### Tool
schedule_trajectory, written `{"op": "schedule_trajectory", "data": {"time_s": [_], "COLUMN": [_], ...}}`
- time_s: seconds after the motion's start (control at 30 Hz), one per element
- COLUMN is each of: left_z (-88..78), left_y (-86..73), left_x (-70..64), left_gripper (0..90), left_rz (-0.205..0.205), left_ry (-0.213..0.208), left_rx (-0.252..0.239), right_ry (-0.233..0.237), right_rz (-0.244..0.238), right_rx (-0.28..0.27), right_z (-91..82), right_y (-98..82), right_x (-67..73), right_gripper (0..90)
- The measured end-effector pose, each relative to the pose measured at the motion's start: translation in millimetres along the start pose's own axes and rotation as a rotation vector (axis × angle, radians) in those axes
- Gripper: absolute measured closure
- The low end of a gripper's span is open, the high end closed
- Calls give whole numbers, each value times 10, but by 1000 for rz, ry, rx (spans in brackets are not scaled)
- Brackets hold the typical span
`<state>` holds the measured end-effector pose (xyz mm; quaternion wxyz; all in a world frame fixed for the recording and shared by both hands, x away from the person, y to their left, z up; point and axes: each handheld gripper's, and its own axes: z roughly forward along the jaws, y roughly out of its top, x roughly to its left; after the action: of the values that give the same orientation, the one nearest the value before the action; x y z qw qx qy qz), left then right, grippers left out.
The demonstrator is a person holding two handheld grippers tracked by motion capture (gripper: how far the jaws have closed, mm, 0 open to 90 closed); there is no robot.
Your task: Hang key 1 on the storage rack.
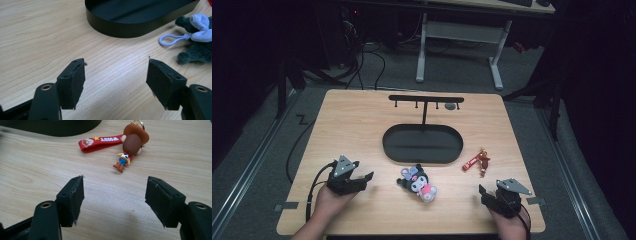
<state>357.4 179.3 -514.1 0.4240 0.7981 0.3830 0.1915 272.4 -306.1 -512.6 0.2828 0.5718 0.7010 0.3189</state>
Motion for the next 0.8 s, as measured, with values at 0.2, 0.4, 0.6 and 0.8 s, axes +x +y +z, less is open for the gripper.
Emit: {"op": "schedule_trajectory", "data": {"time_s": [0.2, 0.4, 0.6, 0.8], "left_z": [-4, -3, -34, -118], "left_y": [1, -1, -9, -25], "left_x": [-2, 0, 4, -8], "left_gripper": [319, 317, 298, 282], "left_rz": [1, 10, 35, 76], "left_ry": [2, 7, -28, -11], "left_rx": [-1, 3, -3, 1], "right_ry": [3, 4, 11, 32], "right_rz": [2, -2, -14, -27], "right_rx": [-3, -2, 6, 1], "right_z": [0, 3, 8, -1], "right_y": [-4, -1, 4, 16], "right_x": [-5, -4, 13, 41], "right_gripper": [318, 319, 319, 311]}}
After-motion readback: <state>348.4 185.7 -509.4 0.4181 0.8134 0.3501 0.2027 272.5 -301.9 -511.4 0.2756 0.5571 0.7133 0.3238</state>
